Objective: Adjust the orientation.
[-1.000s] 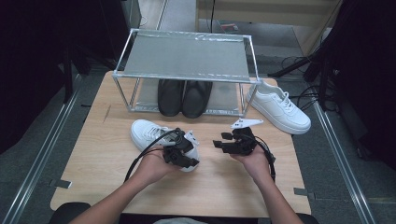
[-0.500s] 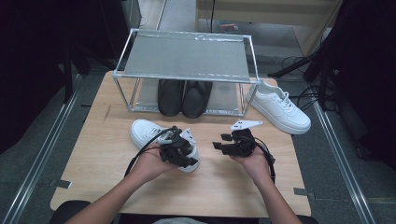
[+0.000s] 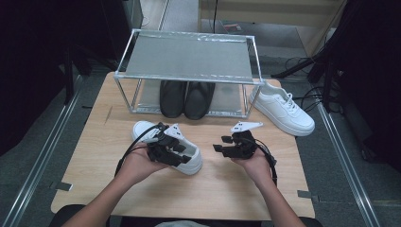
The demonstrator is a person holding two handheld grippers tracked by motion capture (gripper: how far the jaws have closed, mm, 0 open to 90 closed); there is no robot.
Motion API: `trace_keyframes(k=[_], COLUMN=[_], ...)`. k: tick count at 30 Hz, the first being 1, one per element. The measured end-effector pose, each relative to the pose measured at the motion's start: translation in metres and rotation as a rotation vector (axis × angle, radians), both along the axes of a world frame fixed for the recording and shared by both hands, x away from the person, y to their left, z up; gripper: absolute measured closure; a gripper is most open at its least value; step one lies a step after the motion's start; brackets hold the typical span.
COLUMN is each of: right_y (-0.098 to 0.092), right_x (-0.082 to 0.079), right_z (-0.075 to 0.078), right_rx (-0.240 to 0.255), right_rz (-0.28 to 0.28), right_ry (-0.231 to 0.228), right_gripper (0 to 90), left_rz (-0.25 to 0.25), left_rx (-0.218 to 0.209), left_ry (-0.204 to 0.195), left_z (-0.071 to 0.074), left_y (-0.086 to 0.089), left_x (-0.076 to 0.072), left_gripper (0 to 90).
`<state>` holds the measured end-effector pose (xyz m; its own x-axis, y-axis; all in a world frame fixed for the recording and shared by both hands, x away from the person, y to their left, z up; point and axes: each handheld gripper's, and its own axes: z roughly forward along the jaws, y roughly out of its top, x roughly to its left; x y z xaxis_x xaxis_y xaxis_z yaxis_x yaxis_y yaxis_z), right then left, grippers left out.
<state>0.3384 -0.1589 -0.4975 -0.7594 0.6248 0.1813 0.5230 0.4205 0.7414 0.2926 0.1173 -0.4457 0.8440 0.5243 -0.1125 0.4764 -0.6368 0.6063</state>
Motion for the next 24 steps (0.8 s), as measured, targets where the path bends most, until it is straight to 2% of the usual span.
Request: trace_keyframes(k=[4, 8, 10, 17, 19, 21, 24], right_y=[0.005, 0.01, 0.013, 0.024, 0.027, 0.03, 0.034], right_x=[0.002, 0.004, 0.005, 0.008, 0.009, 0.01, 0.011], right_z=[0.0, -0.001, -0.001, -0.001, -0.001, -0.001, -0.001], right_rx=[-0.001, 0.001, -0.001, -0.003, -0.003, -0.002, 0.0], right_rz=[0.015, 0.032, 0.035, 0.068, 0.076, 0.082, 0.096], right_ry=[0.002, 0.003, 0.003, 0.006, 0.004, 0.01, 0.01], right_gripper=[47.8, 47.7, 47.7, 47.7, 47.7, 47.8, 49.0], left_rz=[0.033, 0.053, 0.064, 0.119, 0.127, 0.116, 0.128], left_rx=[-0.021, -0.079, -0.093, -0.079, -0.088, -0.09, -0.093], left_ry=[0.001, 0.007, 0.003, 0.009, 0.034, 0.021, 0.01], left_z=[0.002, 0.007, 0.008, 0.006, 0.005, 0.005, 0.004], left_y=[0.013, 0.027, 0.033, 0.05, 0.055, 0.059, 0.067], left_x=[0.002, 0.0, -0.001, -0.004, -0.005, -0.007, -0.008], left_gripper=[53.1, 52.1, 52.1, 52.8, 57.2, 66.8, 75.4])
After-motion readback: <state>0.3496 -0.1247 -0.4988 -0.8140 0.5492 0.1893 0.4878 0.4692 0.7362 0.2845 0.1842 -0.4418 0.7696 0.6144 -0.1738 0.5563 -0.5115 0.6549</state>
